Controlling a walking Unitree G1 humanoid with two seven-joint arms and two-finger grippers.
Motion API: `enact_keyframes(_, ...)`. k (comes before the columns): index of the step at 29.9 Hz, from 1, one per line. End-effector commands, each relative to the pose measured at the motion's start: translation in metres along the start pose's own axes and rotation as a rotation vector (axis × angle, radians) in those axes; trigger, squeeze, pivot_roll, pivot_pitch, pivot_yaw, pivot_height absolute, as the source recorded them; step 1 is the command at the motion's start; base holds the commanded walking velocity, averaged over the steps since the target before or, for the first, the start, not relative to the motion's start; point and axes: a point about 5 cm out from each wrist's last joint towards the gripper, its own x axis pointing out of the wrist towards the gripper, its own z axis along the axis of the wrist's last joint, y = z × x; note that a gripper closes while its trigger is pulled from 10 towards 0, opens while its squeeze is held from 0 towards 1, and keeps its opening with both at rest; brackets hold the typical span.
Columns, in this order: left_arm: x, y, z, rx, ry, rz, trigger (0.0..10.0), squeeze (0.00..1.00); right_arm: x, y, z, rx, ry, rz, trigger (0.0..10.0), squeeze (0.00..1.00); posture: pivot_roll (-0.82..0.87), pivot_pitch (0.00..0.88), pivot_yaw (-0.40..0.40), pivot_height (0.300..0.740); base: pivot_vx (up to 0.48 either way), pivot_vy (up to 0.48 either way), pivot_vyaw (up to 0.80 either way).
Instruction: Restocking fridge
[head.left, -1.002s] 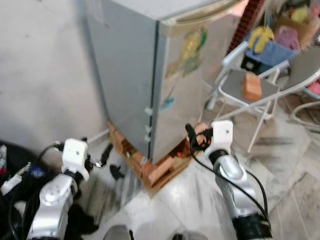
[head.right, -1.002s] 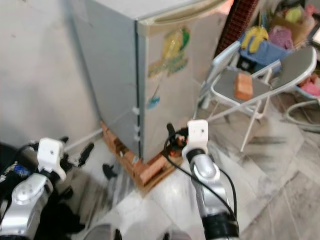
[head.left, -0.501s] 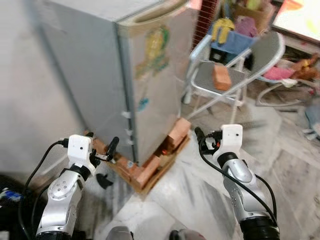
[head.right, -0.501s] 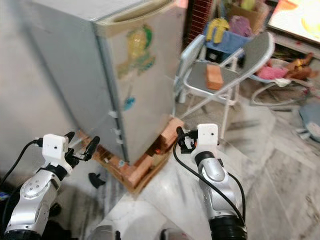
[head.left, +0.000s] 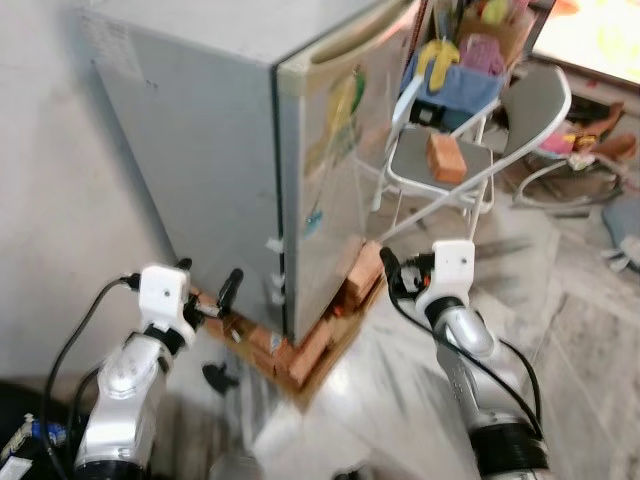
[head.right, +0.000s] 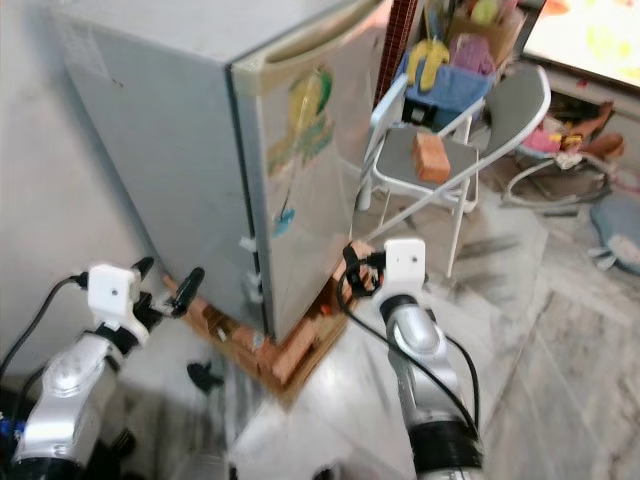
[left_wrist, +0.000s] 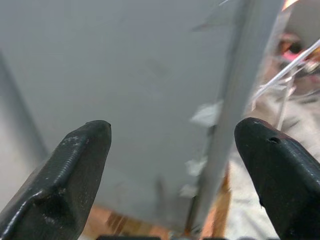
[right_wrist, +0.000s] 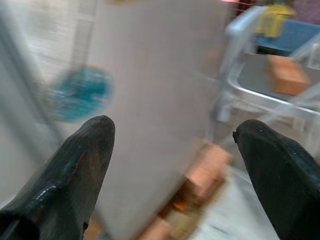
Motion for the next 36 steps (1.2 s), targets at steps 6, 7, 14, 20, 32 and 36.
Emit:
enact_keyframes(6, 0.003, -0.008, 0.004, 0.003, -0.031, -0.05, 10.0, 0.0, -0.002, -0.005, 0.0, 0.0, 0.01, 0.0, 10.0, 0.0, 0.12, 0.039, -0.037, 0.74, 0.179, 0.0, -0.75)
enact_keyframes(7, 0.003, -0.008, 0.004, 0.001, -0.03, -0.048, 10.0, 0.0, -0.002, -0.005, -0.001, 0.0, 0.01, -0.001, 10.0, 0.0, 0.12, 0.039, -0.037, 0.74, 0.274, 0.0, -0.8)
enact_keyframes(14, 0.004, -0.004, 0.004, -0.018, -0.02, 0.013, 10.0, 0.0, -0.002, -0.006, -0.001, -0.004, 0.014, -0.004, 10.0, 0.0, 0.12, 0.041, -0.037, 0.74, 0.039, 0.0, -0.8)
enact_keyframes(20, 0.006, 0.0, 0.007, -0.025, -0.011, 0.043, 10.0, 0.0, -0.002, -0.005, -0.001, -0.007, 0.015, 0.0, 10.0, 0.0, 0.12, 0.039, -0.038, 0.74, 0.0, 0.0, -0.8)
enact_keyframes(32, 0.021, 0.018, 0.004, -0.036, -0.001, 0.146, 10.0, 0.0, -0.008, -0.007, 0.0, -0.009, 0.025, 0.024, 10.0, 0.0, 0.1, 0.071, -0.039, 0.74, 0.0, 0.0, -0.04)
enact_keyframes(36, 0.038, 0.018, 0.012, -0.046, -0.006, 0.137, 10.0, 0.0, -0.01, -0.01, 0.002, -0.017, 0.021, 0.011, 10.0, 0.0, 0.09, 0.086, -0.037, 0.74, 0.0, 0.0, 0.0)
